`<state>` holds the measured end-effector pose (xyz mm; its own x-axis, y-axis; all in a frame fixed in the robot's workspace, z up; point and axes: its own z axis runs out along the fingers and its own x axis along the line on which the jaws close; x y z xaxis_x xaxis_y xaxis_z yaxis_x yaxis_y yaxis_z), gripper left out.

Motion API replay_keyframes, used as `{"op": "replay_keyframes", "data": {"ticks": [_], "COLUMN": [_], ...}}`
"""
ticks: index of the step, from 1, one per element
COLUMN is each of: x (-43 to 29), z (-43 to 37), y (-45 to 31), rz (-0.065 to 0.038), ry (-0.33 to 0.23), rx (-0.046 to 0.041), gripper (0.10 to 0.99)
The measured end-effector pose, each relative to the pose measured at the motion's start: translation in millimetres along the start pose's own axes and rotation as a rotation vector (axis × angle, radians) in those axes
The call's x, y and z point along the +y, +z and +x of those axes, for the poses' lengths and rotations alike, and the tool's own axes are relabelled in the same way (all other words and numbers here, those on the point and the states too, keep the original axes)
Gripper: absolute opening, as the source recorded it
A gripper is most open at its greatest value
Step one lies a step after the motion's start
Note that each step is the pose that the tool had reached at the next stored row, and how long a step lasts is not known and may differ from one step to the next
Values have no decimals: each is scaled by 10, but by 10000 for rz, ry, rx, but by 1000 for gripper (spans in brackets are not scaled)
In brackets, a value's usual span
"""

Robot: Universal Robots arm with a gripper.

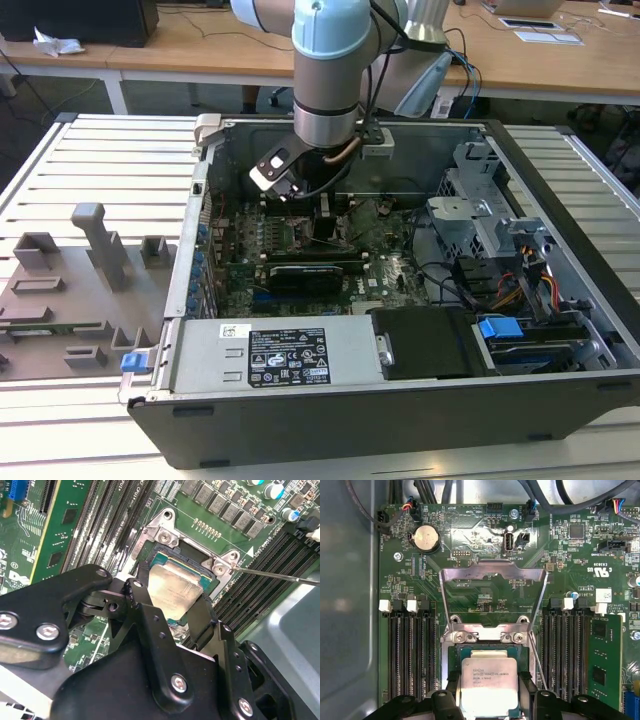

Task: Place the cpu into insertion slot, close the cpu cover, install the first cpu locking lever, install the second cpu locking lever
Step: 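Place the cpu into insertion slot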

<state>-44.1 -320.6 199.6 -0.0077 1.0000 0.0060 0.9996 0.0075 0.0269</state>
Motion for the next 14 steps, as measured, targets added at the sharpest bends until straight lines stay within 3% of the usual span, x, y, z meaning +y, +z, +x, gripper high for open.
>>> {"op": "replay_keyframes", "data": {"ticks": [8, 9, 11, 14], "x": [5, 6, 9, 11], "z": [0, 0, 8, 18], "y": [1, 1, -97, -158], "rz": [-2, -1, -3, -4], "ry": [-3, -3, -3, -5], "rx": [2, 1, 0, 0], "gripper": [553, 616, 616, 600]}}
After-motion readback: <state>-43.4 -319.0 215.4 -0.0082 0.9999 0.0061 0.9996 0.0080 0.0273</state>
